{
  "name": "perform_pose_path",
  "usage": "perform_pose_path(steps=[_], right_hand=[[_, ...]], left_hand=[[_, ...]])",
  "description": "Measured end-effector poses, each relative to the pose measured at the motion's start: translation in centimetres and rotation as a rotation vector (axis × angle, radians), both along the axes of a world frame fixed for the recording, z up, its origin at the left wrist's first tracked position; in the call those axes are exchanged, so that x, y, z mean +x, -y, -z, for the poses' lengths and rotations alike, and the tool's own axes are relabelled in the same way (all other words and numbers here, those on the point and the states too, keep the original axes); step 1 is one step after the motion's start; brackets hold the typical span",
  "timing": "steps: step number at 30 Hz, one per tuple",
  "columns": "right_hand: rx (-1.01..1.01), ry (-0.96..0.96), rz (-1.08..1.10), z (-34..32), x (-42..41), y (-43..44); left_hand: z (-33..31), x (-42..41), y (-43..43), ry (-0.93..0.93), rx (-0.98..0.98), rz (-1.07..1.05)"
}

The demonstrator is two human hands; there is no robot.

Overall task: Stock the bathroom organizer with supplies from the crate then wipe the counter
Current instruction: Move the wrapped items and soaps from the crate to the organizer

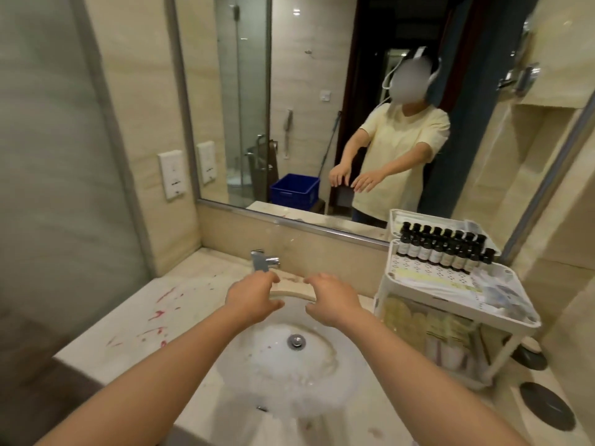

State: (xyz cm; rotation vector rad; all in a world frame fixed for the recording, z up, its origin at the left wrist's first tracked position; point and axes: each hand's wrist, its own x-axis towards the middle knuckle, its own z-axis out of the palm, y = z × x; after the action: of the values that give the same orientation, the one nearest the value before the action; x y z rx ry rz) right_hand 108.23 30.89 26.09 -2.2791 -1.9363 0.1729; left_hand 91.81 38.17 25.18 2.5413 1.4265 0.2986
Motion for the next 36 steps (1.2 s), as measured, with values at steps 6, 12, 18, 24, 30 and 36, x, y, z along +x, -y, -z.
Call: perform_pose_path(steps=[6, 12, 18, 24, 30, 36], right_hand=[[-0.029, -0.006, -0.126, 0.9, -8.2, -1.2], [-0.032, -0.030, -0.277, 1.9, -15.8, -2.4], [-0.048, -0.023, -0.451, 2.5, -23.3, -4.0], [-0.040, -0.017, -0.659, 2.9, -30.0, -5.3], [-0.032, -0.016, -0.874, 3.0, -35.4, -6.2], [-0.053, -0.010, -1.095, 3.6, -39.7, -6.2]], left_hand=[[0.9, -8.9, 1.0, -0.033, -0.029, -0.114], [1.8, -17.7, 2.5, -0.033, -0.053, -0.259], [2.2, -25.3, 4.5, -0.024, -0.070, -0.436], [2.7, -31.3, 6.7, -0.026, -0.102, -0.639], [3.1, -35.7, 9.0, -0.003, -0.111, -0.841], [3.8, -37.9, 12.4, 0.020, -0.129, -1.062]])
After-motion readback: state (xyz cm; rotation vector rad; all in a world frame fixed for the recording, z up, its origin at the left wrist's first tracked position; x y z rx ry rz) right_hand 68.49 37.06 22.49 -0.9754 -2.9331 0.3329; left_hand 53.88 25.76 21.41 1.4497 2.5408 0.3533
